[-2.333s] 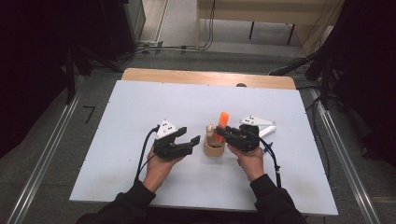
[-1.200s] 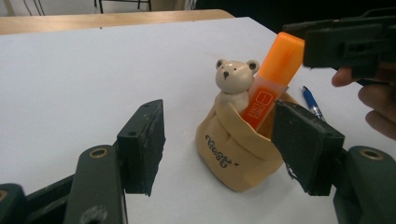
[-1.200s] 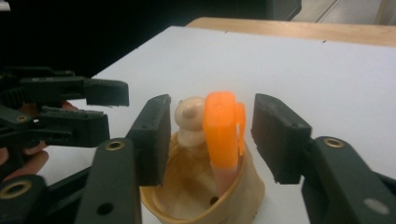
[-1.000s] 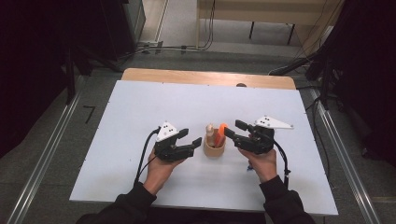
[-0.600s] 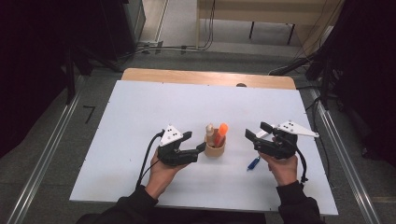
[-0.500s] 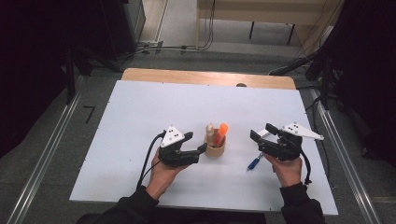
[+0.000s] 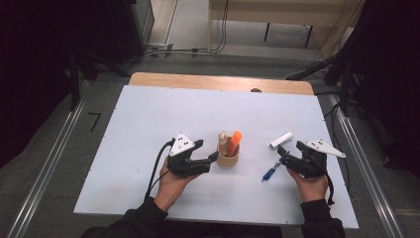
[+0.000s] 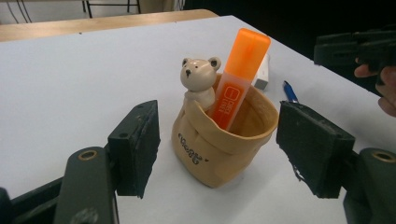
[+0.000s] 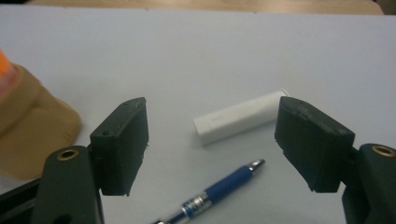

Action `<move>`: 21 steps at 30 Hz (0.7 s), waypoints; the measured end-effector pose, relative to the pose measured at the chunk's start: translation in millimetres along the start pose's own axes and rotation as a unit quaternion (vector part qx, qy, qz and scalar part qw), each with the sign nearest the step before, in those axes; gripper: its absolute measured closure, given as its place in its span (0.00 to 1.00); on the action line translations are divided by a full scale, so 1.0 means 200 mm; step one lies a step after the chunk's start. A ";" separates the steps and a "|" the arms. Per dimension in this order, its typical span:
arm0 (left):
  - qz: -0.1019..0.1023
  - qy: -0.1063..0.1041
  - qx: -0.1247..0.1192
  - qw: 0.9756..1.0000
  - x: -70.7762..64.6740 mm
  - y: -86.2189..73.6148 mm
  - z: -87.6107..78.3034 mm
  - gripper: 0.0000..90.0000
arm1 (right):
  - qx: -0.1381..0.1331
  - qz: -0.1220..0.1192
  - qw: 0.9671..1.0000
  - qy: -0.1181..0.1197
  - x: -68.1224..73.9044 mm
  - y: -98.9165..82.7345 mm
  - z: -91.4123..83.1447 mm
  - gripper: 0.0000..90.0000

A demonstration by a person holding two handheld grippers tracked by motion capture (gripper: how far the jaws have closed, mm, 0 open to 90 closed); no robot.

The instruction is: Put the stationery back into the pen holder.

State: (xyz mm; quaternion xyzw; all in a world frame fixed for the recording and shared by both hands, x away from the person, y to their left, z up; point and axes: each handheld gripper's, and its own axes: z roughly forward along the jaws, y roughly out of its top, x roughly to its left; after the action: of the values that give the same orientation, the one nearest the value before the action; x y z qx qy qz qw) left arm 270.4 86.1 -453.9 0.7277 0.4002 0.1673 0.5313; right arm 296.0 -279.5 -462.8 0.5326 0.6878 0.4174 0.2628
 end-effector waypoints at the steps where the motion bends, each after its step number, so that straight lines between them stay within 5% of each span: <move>1: -0.001 0.000 0.000 1.000 0.00 0.00 0.00 0.34 | 0.005 -0.001 1.000 -0.011 0.00 -0.01 0.01 0.27; 15: -0.003 0.004 0.003 1.000 0.01 0.00 0.01 0.34 | 0.063 0.007 0.997 -0.037 -0.01 -0.11 0.15 0.32; 21: -0.003 0.004 0.004 1.000 0.01 0.00 0.01 0.34 | 0.078 0.010 0.995 -0.066 0.00 -0.12 0.18 0.34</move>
State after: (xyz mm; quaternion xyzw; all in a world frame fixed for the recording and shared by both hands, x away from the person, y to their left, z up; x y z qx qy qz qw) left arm 272.4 87.1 -455.5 0.7279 0.4046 0.1671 0.5277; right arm 312.7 -270.8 -501.5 0.5844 0.6941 0.3295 0.2609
